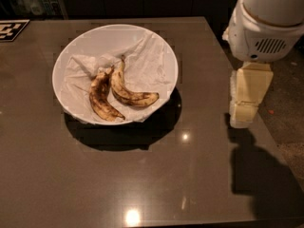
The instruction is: Pick banana from white bowl
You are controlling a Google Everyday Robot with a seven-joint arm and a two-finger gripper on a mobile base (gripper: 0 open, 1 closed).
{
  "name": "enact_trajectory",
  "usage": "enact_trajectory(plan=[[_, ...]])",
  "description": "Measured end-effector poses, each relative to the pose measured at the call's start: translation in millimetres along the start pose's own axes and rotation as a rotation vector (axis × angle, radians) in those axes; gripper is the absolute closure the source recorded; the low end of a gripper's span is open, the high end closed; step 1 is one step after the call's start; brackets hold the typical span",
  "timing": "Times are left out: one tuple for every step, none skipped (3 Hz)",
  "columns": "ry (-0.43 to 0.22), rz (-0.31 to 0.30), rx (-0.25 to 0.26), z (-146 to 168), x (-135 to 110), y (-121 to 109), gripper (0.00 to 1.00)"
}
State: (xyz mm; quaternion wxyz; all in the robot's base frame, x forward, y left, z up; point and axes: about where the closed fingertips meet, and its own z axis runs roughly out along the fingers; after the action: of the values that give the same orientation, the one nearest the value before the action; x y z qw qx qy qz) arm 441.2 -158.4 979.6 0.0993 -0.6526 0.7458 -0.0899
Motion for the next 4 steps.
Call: enact_trajectory(plan=[[-0.012, 0.000, 0.022, -4.6, -1.7, -2.5, 0.00], [-0.035, -0.002, 0.043, -6.1, -15.4, -1.5, 0.00], [-0.029, -0.004, 0.021, 3.5, -48.3, -11.5, 0.00], [-0.033, -0.031, -0.044, 18.2, -83.9, -19.8, 0.00]])
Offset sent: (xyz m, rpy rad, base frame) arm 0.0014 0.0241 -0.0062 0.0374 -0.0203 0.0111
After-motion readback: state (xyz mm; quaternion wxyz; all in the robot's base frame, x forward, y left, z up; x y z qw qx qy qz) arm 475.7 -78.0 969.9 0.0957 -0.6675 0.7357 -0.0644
